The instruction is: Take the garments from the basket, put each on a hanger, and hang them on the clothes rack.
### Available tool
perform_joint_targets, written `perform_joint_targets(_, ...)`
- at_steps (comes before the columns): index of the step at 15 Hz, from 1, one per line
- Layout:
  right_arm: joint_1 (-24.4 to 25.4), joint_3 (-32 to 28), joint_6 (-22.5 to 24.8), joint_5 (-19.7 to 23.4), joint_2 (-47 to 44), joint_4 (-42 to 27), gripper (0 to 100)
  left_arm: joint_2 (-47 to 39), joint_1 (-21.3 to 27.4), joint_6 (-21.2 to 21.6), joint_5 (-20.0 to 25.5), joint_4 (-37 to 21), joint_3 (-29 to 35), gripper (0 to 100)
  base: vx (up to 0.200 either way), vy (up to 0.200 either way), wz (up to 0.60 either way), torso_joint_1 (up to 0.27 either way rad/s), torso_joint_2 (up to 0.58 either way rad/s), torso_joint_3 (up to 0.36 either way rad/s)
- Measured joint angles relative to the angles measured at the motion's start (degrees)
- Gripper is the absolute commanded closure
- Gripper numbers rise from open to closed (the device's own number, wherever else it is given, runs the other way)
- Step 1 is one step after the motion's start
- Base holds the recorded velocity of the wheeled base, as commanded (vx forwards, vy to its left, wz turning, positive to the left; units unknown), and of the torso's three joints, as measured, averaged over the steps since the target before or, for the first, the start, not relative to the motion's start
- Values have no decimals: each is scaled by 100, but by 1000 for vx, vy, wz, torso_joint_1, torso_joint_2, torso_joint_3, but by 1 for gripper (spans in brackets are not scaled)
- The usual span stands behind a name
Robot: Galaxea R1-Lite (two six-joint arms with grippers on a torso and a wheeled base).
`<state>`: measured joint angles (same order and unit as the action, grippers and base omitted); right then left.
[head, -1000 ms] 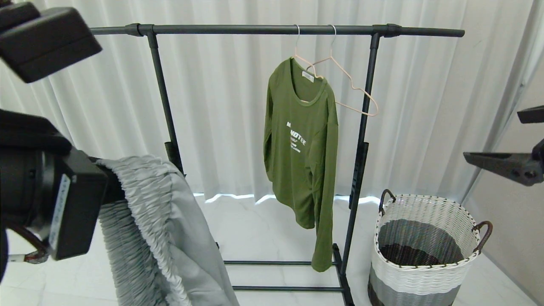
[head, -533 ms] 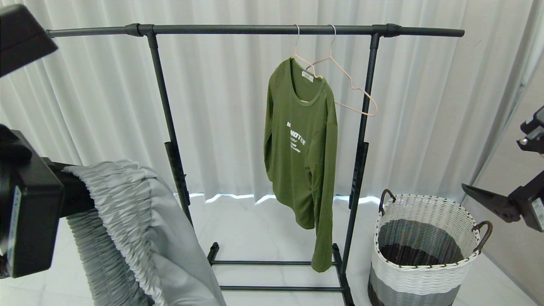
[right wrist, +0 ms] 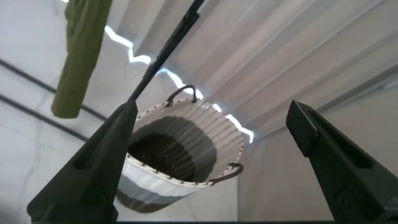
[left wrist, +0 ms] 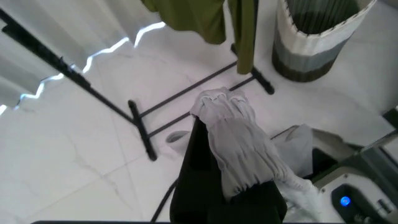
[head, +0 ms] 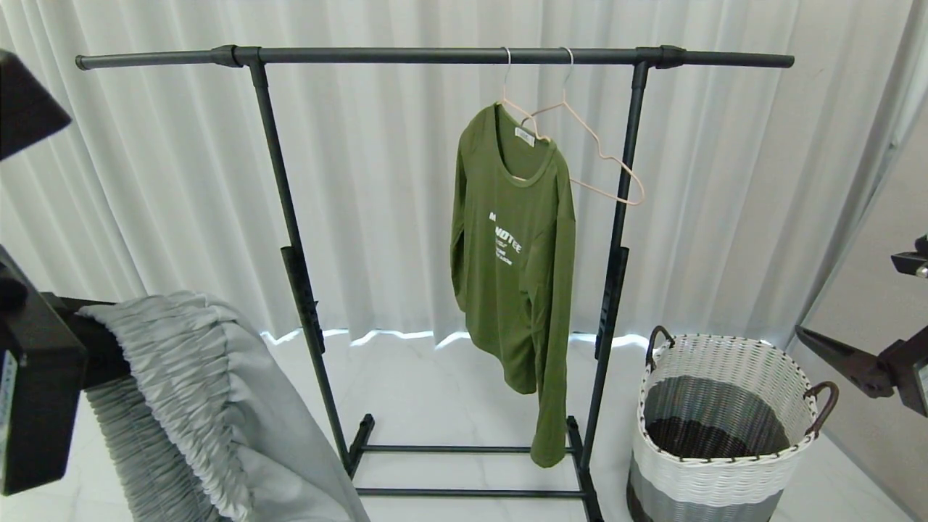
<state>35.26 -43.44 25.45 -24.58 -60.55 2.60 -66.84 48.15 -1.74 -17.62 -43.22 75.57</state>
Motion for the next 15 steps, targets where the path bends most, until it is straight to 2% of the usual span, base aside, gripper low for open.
perform_joint_targets(3,-91,6,-88,49,33,-6,0,124,0,126,-85,33,-121,100,0,0,0,159,-486,-284)
perform_joint_targets(6,-163,11,-99,61,49,-20,0,193,-4,145,-107,317,-190,100,0,0,0,181,-458,-290)
perform_joint_targets(11,-179,28,-96,148,50,-26,0,334,-11,718,-179,567,-492,100,0,0,0,202,-477,-287)
perform_joint_targets(15,-183,38,-96,180,49,-26,0,494,-113,907,-179,961,-755,100,0,0,0,214,-489,-283)
